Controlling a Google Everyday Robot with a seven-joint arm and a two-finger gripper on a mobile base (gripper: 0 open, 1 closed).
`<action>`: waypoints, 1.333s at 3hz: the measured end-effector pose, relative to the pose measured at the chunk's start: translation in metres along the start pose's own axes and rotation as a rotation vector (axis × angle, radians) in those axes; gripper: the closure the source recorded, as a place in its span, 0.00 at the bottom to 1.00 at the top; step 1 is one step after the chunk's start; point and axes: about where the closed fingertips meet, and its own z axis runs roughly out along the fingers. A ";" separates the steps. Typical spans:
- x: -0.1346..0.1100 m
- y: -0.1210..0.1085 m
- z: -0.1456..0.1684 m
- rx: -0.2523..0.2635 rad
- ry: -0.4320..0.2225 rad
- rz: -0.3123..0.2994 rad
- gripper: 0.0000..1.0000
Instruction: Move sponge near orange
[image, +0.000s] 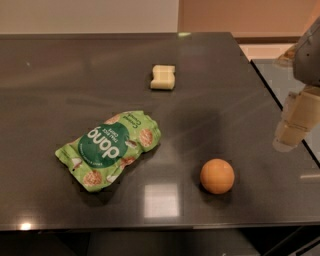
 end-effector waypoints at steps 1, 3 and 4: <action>0.000 0.000 0.000 0.000 0.000 0.000 0.00; -0.013 -0.052 0.014 0.018 -0.107 0.051 0.00; -0.037 -0.093 0.033 0.042 -0.169 0.077 0.00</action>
Offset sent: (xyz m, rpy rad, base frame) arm 0.0379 -0.0013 -0.0001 0.0957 -0.0060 -0.0114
